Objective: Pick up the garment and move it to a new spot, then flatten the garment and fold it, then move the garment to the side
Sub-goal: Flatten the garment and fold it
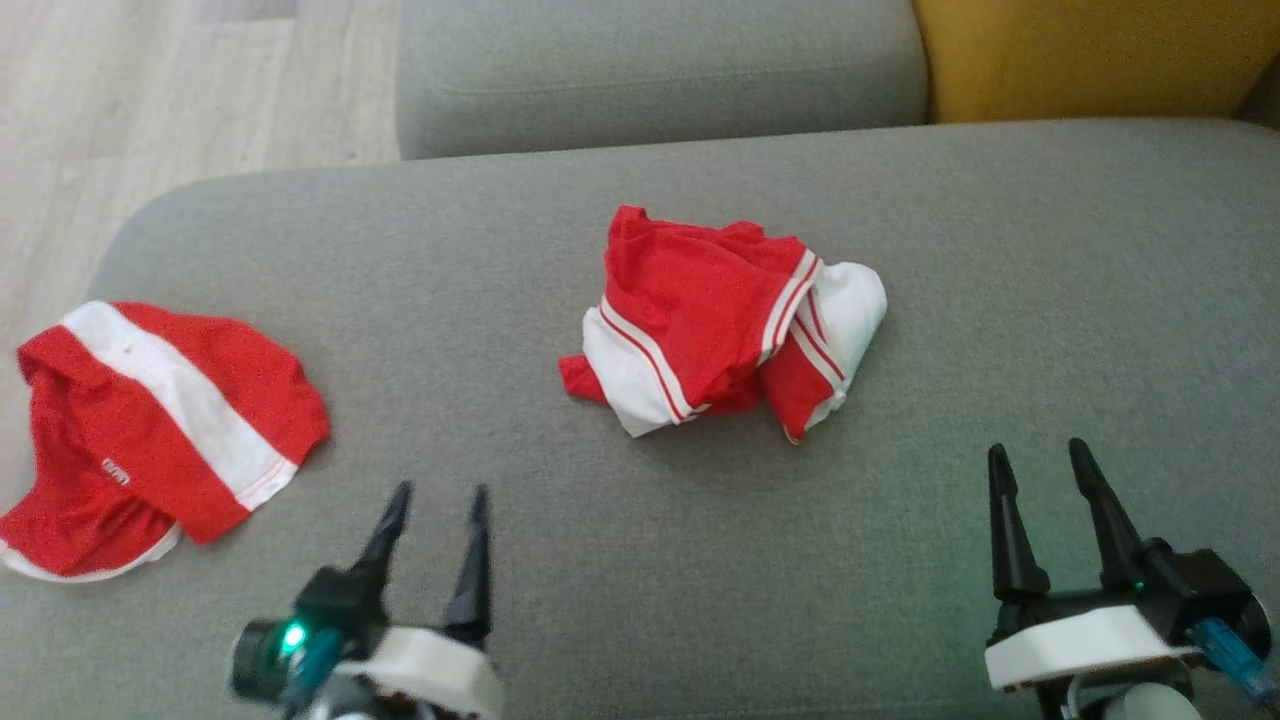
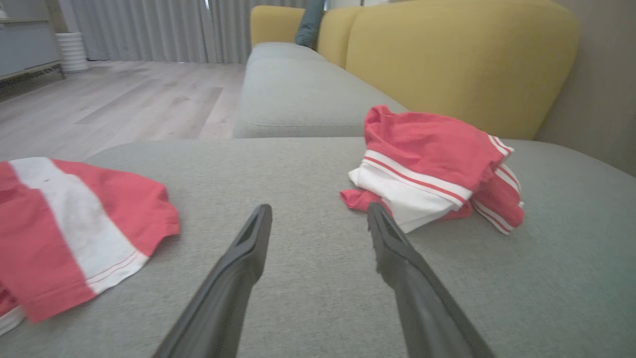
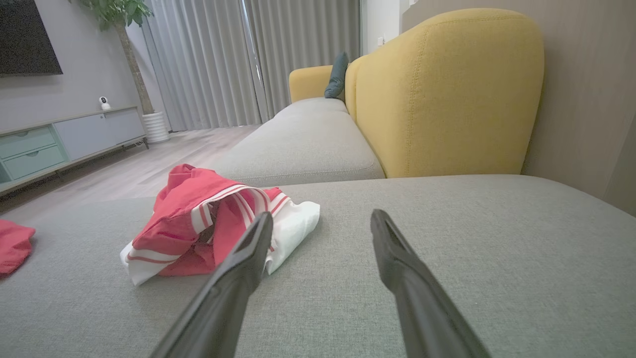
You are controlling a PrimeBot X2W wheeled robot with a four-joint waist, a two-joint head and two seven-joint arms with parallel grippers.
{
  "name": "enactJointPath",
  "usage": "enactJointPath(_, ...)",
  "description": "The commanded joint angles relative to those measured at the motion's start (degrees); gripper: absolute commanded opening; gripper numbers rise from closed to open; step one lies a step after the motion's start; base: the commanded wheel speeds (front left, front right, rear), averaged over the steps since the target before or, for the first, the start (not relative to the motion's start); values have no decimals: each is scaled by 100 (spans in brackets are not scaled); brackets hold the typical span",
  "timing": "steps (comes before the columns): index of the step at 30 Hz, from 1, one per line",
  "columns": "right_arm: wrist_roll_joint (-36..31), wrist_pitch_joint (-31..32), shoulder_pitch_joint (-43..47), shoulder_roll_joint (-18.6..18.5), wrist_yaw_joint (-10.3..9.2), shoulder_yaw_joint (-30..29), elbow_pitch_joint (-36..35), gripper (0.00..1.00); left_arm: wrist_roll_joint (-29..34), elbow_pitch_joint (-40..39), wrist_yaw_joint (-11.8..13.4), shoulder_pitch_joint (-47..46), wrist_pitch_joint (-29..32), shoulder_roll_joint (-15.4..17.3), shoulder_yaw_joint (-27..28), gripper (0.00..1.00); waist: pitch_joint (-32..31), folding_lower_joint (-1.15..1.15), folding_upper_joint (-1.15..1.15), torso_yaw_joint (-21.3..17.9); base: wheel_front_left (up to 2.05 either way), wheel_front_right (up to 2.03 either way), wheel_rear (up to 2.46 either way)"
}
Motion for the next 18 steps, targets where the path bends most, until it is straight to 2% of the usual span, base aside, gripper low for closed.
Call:
enactJointPath(1, -1, -62, -254, -31, 43, 178, -192, 100, 91, -93, -83, -519, -45, -38, -15, 100, 88, 0, 0, -100, 0, 0, 0)
enactJointPath(5, -11, -62, -421, -31, 43, 266, -226, 100, 291, 337, -283, -1201, -45, -42, -638, 100, 395, 0, 0, -374, 0, 0, 0)
enactJointPath(8, 32, -62, -540, -31, 43, 311, -227, 100, 318, 737, -345, -1698, -30, -43, -1010, 100, 584, 0, 0, -576, 0, 0, 0)
enactJointPath(14, 131, -62, -682, -31, 43, 439, -231, 100, 305, 1397, -355, -2396, 123, -43, -1486, 100, 890, 0, 0, -940, 0, 0, 0)
enactJointPath(18, 198, -62, -779, -31, 43, 523, -250, 100, 239, 1863, -272, -2808, 175, -44, -1641, 100, 1082, 0, 0, -1184, 0, 0, 0)
